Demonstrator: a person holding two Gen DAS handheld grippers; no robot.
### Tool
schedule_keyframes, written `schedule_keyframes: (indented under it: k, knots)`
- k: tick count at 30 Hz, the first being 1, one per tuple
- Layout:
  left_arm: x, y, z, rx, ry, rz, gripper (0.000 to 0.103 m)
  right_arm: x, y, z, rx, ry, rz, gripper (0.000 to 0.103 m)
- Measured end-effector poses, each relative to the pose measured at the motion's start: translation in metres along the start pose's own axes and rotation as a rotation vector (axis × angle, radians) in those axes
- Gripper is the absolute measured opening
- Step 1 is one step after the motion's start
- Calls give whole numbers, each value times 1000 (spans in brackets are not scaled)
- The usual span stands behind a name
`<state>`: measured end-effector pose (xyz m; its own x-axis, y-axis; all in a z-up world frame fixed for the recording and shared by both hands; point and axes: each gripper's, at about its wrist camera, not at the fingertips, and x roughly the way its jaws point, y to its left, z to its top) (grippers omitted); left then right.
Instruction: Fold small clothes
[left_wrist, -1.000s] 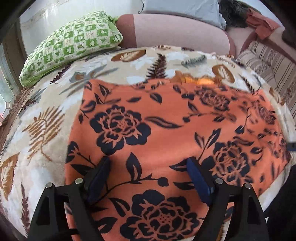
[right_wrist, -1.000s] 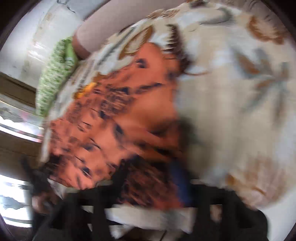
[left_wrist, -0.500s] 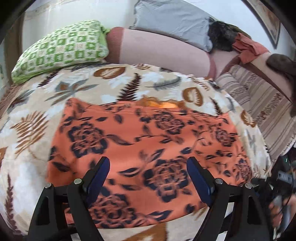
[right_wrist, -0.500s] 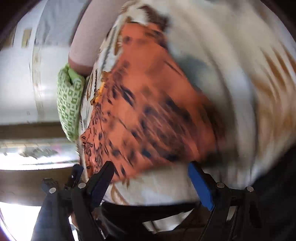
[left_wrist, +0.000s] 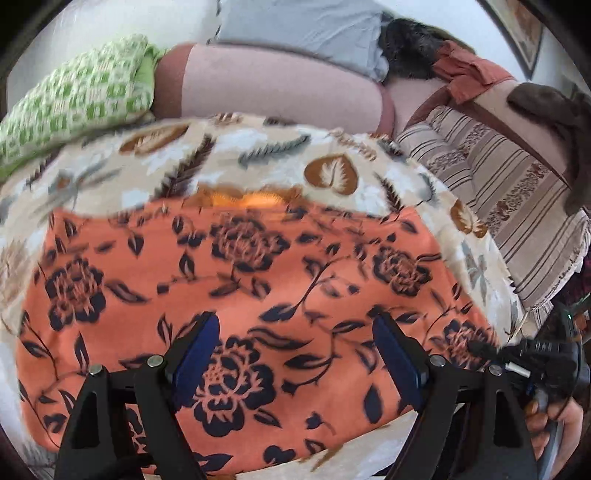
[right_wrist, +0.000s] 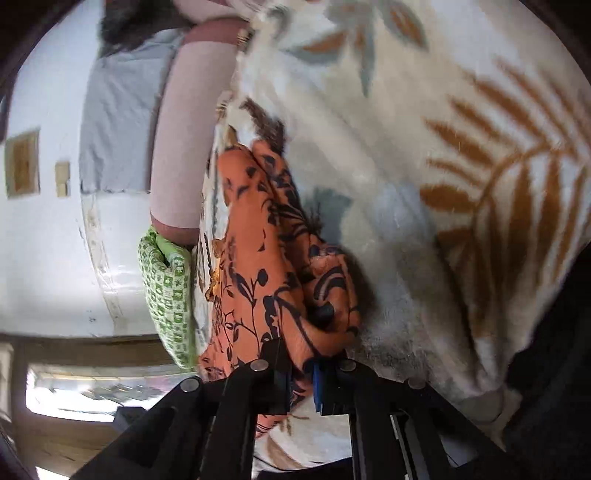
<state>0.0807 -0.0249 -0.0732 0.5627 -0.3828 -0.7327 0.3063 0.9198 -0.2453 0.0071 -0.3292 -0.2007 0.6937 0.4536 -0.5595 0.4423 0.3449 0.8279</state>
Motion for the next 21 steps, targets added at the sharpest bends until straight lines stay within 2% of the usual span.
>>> schedule_keyframes:
  k: [2,3,4,5,6,7,8,9,10,12,15,17,20,21]
  knots:
    - [-5,-11,7,25,-48,-4,90,0,-6,-5,-34,22,-62,8]
    - [-2,-16,9,34,-52,-3,92,10,-16,-8,-39,75,-117,10]
    - [6,-22,11,49,-38,4,95,6,-20,-4,-24,81,-96,12]
    - [26,-29,9,84,22,14,96,-7,-17,1,-32,78,-98,14]
    - [48,-34,4,123,105,27,96,-10,-11,4,-56,79,-117,22]
    - [71,-36,-3,158,203,59,96,-20,1,10,-116,64,-152,36]
    - [94,-37,-17,202,268,120,98,-29,7,12,-146,45,-165,45]
    - [90,-41,-22,239,192,138,99,-41,12,15,-171,19,-180,67]
    - [88,-46,-25,263,174,153,99,-57,22,22,-213,-29,-203,69]
    - [89,-46,-27,262,170,154,99,-69,42,38,-312,-59,-203,69]
    - [89,-43,-25,256,174,139,99,-56,77,65,-439,-43,-131,69]
    - [89,-44,-26,259,170,139,100,-11,97,90,-540,22,-142,69]
    - [86,-44,-26,262,166,130,100,52,97,109,-568,182,-196,66]
    - [86,-43,-26,262,168,125,100,66,90,111,-555,237,-228,37]
